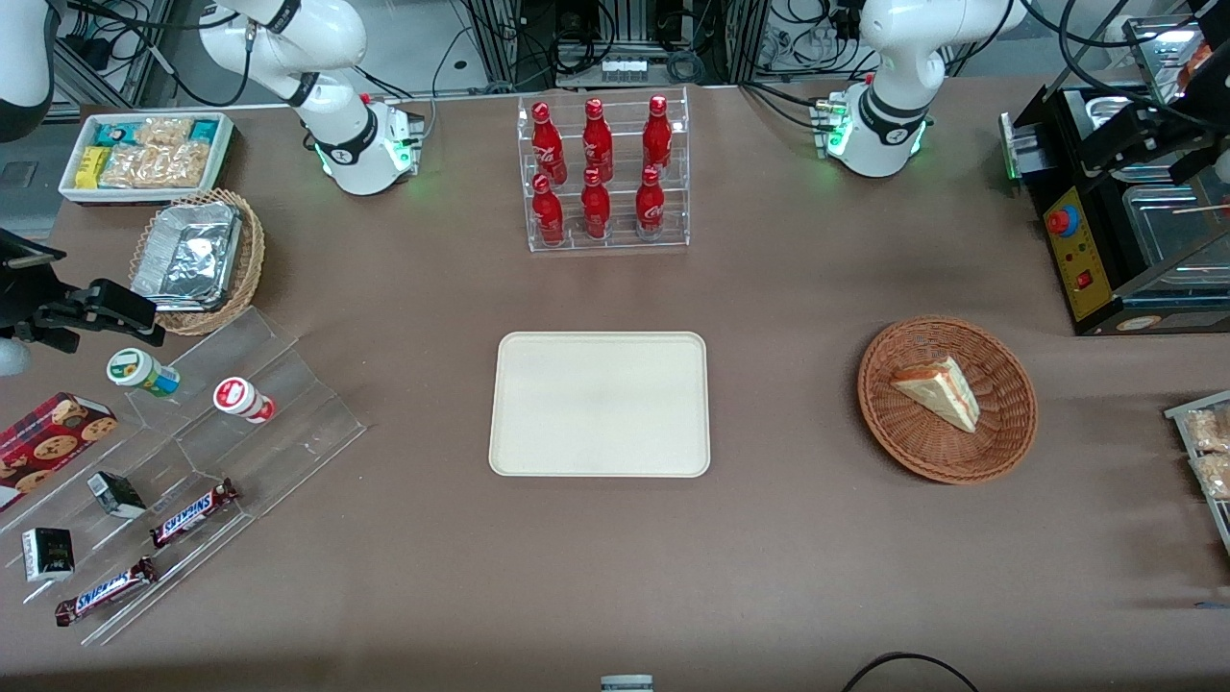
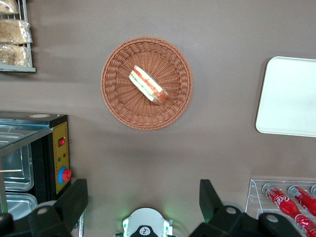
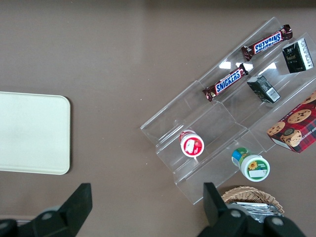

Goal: Place sandwich from basket to tray

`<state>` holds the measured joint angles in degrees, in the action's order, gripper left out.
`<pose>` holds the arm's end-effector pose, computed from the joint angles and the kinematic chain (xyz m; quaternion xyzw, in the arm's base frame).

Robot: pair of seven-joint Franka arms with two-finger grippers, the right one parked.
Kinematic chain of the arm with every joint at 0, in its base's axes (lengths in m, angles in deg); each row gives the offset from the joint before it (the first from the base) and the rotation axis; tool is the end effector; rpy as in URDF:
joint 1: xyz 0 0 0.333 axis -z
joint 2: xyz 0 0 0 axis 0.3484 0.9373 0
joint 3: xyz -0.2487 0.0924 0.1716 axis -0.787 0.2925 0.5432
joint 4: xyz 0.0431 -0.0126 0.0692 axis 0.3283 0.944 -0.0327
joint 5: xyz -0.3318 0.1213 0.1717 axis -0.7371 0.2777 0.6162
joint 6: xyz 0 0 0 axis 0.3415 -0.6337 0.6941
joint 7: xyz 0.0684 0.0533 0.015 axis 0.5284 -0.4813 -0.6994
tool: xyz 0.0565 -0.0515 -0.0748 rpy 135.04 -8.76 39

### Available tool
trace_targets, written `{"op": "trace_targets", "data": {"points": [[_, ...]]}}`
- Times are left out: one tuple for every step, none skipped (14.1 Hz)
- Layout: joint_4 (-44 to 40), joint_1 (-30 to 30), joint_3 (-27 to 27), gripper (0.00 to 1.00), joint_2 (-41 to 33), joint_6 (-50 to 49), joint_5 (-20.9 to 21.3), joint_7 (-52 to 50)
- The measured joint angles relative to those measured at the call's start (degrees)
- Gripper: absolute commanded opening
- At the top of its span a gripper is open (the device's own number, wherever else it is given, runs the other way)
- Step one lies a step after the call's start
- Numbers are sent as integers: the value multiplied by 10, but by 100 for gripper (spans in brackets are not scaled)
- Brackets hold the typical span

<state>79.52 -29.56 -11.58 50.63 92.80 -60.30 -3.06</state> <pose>0.4885 -0.0098 0.7036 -0.9990 -0.0372 0.0253 0.0026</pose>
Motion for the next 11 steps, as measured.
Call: {"op": "trace_targets", "data": {"points": [[0, 0, 4, 100, 1, -2, 0, 0], [0, 0, 6, 100, 1, -7, 0, 0], [0, 0, 6, 100, 1, -10, 0, 0], [0, 0, 7, 100, 1, -10, 0, 0], [1, -1, 7, 100, 4, -10, 1, 0], [2, -2, 8, 100, 9, -10, 2, -1], [4, -5, 9, 100, 16, -10, 2, -4], [6, -9, 10, 100, 24, -10, 2, -13], [8, -13, 12, 100, 33, -10, 2, -28], [9, -16, 13, 100, 44, -7, 2, -44], [12, -18, 13, 100, 54, -1, 5, -62]]}}
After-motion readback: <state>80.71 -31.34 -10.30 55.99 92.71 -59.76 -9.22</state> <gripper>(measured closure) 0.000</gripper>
